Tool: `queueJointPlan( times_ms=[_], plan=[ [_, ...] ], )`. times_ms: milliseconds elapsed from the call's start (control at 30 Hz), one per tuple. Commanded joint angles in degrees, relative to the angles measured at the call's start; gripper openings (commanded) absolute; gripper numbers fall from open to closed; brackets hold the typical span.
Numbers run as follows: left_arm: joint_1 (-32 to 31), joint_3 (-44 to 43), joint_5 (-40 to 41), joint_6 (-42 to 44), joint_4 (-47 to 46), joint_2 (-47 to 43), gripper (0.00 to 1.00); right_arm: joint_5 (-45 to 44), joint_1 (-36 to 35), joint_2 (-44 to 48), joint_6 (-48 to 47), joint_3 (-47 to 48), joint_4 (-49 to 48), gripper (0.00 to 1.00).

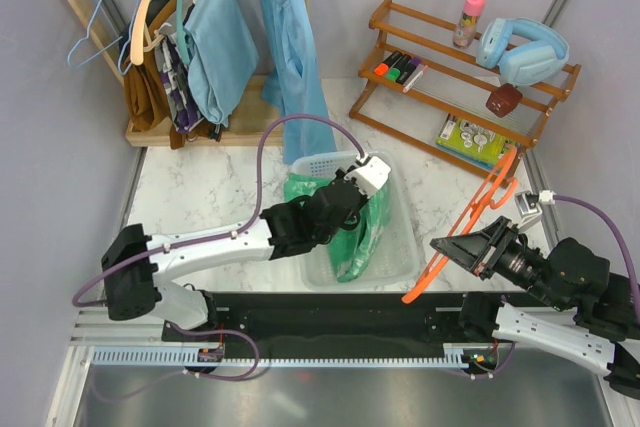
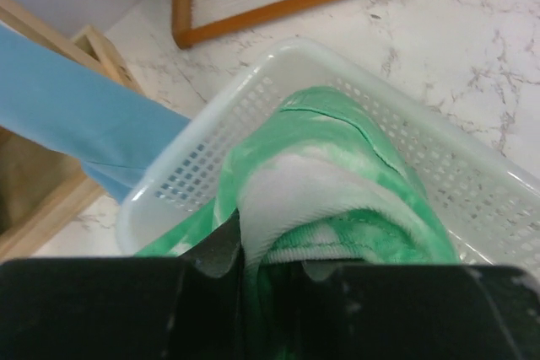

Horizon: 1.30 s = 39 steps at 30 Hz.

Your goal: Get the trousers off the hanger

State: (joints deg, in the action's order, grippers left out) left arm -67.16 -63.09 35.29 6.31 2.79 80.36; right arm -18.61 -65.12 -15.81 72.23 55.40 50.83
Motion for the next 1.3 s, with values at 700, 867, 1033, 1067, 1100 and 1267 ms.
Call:
queueJointPlan(
  times_ms=[700,867,1033,1067,1100,1267],
  plan=[
    [0.2,-2.0,-23.8,-23.9,12.8,-4.1,0.7,2.4,0.3,-4.4,-4.0,3.8,-5.9,0.0],
    [0.2,1.1,-31.9,-26.3,12.7,-11.4,0.72,2.3,0.2,-5.2,-4.6,4.9,-5.7,0.0],
    [0.2,2.2,-44.9,-29.6,11.6,-19.9,0.74,2.0,0.3,-5.9,-5.3,5.2,-5.6,0.0],
    [0.2,2.4,-46.1,-30.0,11.5,-21.5,0.74,1.9,0.2,-6.0,-5.3,5.2,-5.7,0.0],
    [0.2,2.4,-47.3,-30.6,11.4,-23.0,0.74,1.8,0.2,-6.2,-5.4,5.3,-5.7,0.0],
    [0.2,1.3,-49.7,-34.0,11.3,-31.8,0.73,1.9,0.3,-9.3,-7.8,7.1,-5.9,0.0]
  ],
)
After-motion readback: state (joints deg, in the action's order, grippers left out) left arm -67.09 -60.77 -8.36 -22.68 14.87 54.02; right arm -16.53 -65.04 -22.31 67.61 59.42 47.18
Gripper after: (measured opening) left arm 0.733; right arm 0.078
